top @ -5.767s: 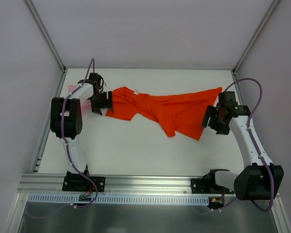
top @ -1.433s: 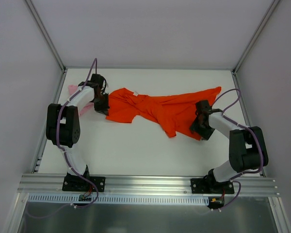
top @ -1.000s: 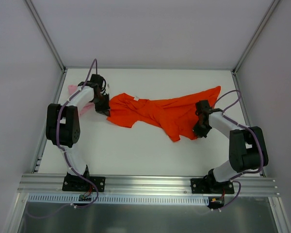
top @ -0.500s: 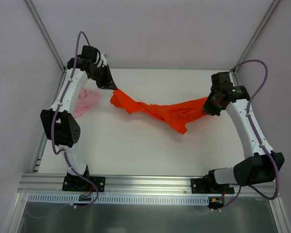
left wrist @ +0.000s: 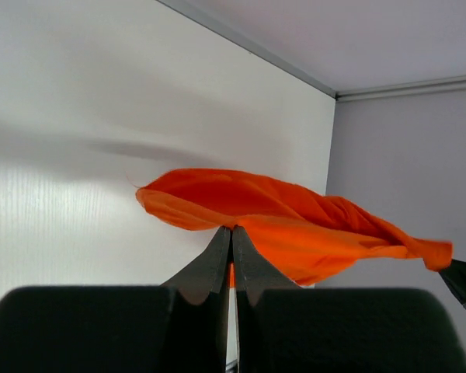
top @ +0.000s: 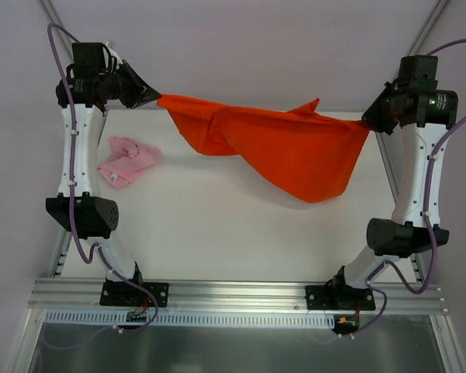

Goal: Fold and stack the t-shirts
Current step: Flatten out the tshirt

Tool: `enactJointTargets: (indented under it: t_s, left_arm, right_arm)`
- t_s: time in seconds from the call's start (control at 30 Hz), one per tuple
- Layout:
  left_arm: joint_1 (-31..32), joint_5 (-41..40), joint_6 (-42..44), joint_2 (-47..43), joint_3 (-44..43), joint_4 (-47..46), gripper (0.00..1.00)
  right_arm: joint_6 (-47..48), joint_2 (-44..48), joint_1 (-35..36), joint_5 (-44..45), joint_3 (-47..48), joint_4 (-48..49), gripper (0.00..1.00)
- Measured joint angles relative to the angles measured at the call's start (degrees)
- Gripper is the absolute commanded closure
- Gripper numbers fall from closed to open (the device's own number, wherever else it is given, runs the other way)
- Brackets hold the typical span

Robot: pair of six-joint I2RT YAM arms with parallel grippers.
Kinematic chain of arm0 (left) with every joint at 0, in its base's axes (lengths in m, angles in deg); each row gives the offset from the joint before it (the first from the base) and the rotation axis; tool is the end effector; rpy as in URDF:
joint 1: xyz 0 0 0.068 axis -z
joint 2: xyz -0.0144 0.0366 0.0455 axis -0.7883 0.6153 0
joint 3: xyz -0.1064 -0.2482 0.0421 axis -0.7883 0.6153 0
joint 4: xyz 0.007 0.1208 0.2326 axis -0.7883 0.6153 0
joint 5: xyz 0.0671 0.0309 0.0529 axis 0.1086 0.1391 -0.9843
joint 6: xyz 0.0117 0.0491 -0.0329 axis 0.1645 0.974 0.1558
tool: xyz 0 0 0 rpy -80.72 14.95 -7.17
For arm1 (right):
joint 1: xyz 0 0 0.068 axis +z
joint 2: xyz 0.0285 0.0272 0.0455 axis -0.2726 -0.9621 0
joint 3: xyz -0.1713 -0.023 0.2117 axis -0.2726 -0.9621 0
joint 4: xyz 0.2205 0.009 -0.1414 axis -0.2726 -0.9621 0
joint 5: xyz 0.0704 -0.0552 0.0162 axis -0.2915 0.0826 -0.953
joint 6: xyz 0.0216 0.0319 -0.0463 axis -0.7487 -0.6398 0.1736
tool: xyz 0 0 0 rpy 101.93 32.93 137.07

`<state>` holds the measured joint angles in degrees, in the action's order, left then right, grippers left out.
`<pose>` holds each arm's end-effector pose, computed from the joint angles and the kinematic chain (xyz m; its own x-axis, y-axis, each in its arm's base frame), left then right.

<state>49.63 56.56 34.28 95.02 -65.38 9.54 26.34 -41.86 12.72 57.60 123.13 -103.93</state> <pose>0.3858 -0.0052 0.4680 -0.6158 -0.5397 -0.5741 0.0258 0.7144 -0.6992 0.3047 -0.0185 0.4861 -0.5986 0.3006 -0.7425 0.2577 0.9499 0.1768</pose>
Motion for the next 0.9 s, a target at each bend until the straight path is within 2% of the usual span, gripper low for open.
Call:
enactJointTargets:
  t_s: [0.17, 0.33, 0.43, 0.53, 0.67, 0.9]
  left_arm:
    - [-1.2, 3.1, -3.8, -1.0, 0.2, -2.8, 1.00]
    - [-2.9, 10.6, -10.3, -1.0, -2.6, -11.6, 1.00]
    - [-2.0, 13.3, -11.0, -1.6, -3.3, -16.8, 1.00]
    - [-0.9, 13.9, -10.0, -3.7, -3.2, -19.4, 1.00]
    - [-0.2, 13.5, -6.7, -9.2, -3.2, -21.0, 1.00]
    - [5.7, 7.6, 2.6, -21.2, -6.3, -20.6, 1.00]
  right_arm:
    - [0.1, -2.4, -3.2, -5.8, 5.7, -1.8, 0.99]
    - [0.1, -0.7, -5.0, -9.1, 10.7, -2.0, 0.99]
    - [1.6, 2.8, -4.6, -9.7, 9.5, 0.6, 0.99]
    - [3.1, 9.4, -4.5, -9.2, 6.1, 4.2, 0.99]
    - [6.7, 17.7, -4.4, -7.3, 6.5, 7.9, 0.99]
    - [13.8, 27.8, -3.7, -5.5, 5.0, 13.2, 0.99]
